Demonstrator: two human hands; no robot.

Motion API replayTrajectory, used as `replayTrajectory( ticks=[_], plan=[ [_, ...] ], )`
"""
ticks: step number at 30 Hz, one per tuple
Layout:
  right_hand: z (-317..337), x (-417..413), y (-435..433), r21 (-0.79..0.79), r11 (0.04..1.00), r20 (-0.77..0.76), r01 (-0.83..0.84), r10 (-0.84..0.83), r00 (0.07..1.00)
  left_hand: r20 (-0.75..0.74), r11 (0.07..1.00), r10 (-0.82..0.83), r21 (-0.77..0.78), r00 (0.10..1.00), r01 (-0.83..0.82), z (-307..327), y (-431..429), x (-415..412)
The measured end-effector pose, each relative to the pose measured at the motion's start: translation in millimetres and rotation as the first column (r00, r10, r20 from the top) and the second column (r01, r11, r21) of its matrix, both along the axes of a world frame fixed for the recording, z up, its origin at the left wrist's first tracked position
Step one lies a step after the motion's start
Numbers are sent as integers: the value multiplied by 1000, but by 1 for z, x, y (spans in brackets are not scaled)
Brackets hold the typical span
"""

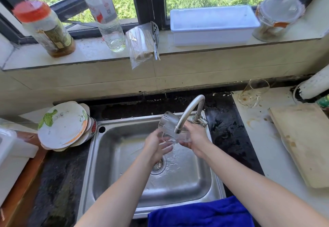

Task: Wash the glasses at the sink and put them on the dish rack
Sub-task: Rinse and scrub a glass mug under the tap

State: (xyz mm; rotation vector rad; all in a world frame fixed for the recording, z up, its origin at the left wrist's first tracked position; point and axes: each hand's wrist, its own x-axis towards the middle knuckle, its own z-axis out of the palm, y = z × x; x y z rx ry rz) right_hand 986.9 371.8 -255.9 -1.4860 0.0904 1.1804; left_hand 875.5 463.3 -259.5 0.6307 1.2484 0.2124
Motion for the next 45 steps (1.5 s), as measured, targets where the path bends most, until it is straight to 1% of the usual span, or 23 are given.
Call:
replayTrajectory(
  ticks=[2,4,6,8,9,12,14,16,18,23,24,27,28,29,32,33,34,36,38,40,42,44,45],
  plan=[
    [1,-9,-6,-30,998,78,-57,59,995,27,992,82,-98,996,-79,-6,-7,5],
    [-4,-16,-17,-83,979,297,-185,202,933,35,983,148,-118,988,-143,-13,-2,9],
    [-12,-21,-30,-172,918,589,-356,386,710,49,982,167,-100,985,-161,-17,4,12],
    [-17,-20,-33,-238,860,726,-452,467,505,39,986,145,-89,989,-141,-17,7,16],
    [-20,-15,-30,-261,847,732,-464,487,476,27,991,108,-77,994,-106,-15,5,18],
    [-23,10,-11,-340,845,666,-413,526,528,-17,997,-29,-73,999,27,-14,0,25],
    [-22,11,-15,-432,792,682,-431,600,419,-17,992,-60,-113,998,58,-18,5,24],
    [-19,-1,-35,-503,689,690,-523,684,238,-7,987,-33,-155,999,31,-22,13,20],
    [-22,-5,-49,-536,621,676,-572,722,149,0,985,-38,-171,999,37,-17,17,17],
    [-3,25,7,-559,690,602,-459,719,347,11,974,-162,-159,987,161,-8,6,27],
    [0,22,8,-574,682,611,-453,725,316,10,973,-168,-157,986,167,-8,8,27],
    [-7,-5,-19,-622,609,647,-491,754,115,5,976,-87,-200,996,86,-11,20,17],
    [-11,-11,-25,-627,581,631,-520,770,100,1,976,-67,-210,998,66,-11,22,13],
    [-15,-12,-23,-616,582,612,-531,778,142,2,974,-61,-218,998,60,-9,20,10],
    [-6,6,15,-442,771,503,-459,637,584,86,959,-18,-281,996,41,-9,11,10],
    [-1,9,24,-387,816,471,-430,575,669,122,949,31,-314,992,9,-8,11,9],
    [2,8,26,-330,845,465,-420,533,707,153,939,84,-342,985,-27,-9,13,7],
    [9,-10,15,-212,861,501,-462,501,705,193,920,192,-376,962,-108,-15,20,-2],
    [16,-28,3,-139,829,425,-541,544,724,188,899,290,-389,938,-200,-21,26,-14],
    [13,-29,7,-123,842,358,-525,531,768,189,900,310,-375,932,-223,-24,23,-18],
    [11,-22,17,-163,882,365,-442,470,804,170,945,209,-287,963,-155,-21,17,-16],
    [9,-19,20,-213,877,423,-431,481,768,33,1000,-13,-28,999,14,-19,16,-16],
    [8,-18,17,-248,854,458,-457,519,722,-71,985,-103,134,992,112,-16,18,-17]
  ],
)
